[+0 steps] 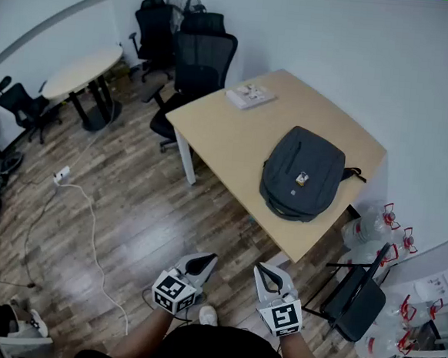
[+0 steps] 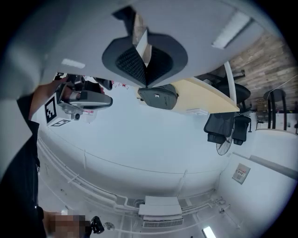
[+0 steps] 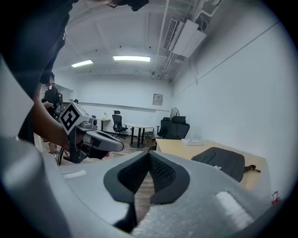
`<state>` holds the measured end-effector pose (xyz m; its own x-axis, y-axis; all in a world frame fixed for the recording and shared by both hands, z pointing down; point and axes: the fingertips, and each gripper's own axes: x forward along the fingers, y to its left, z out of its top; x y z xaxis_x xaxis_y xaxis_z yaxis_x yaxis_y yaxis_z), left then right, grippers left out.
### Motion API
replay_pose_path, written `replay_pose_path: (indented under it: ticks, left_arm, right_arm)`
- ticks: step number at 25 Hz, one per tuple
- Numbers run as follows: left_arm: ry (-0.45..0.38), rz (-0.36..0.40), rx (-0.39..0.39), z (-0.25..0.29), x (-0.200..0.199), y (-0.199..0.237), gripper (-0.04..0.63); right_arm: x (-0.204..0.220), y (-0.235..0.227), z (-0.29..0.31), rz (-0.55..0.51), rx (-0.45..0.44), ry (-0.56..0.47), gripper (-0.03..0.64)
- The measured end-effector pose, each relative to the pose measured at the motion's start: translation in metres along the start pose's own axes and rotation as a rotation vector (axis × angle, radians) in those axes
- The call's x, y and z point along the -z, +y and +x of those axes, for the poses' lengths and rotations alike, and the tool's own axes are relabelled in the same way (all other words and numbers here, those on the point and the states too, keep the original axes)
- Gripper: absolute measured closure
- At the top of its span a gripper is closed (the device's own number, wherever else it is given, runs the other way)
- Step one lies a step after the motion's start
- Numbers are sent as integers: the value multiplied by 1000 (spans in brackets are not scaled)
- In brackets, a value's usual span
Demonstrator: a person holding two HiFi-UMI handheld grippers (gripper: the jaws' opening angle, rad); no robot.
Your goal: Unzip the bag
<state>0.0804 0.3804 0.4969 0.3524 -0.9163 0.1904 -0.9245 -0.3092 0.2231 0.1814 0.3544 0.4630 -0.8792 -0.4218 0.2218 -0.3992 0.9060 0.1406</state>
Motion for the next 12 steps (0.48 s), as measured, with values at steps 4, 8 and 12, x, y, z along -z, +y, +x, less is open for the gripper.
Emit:
replay_pose_path:
  ticks: [4,8,12]
  left_arm:
    - [7,10,-2,1,1,-7,577]
    - [11,19,2,2,2,-10,577]
    - [6,15,-1,-2,4,-8,577]
  right_arm:
    - [1,0,-10,14,12,-5,615]
    - [2,-3,-11,21,19,-13,615]
    - [1,0,-9,19,23,-11,615]
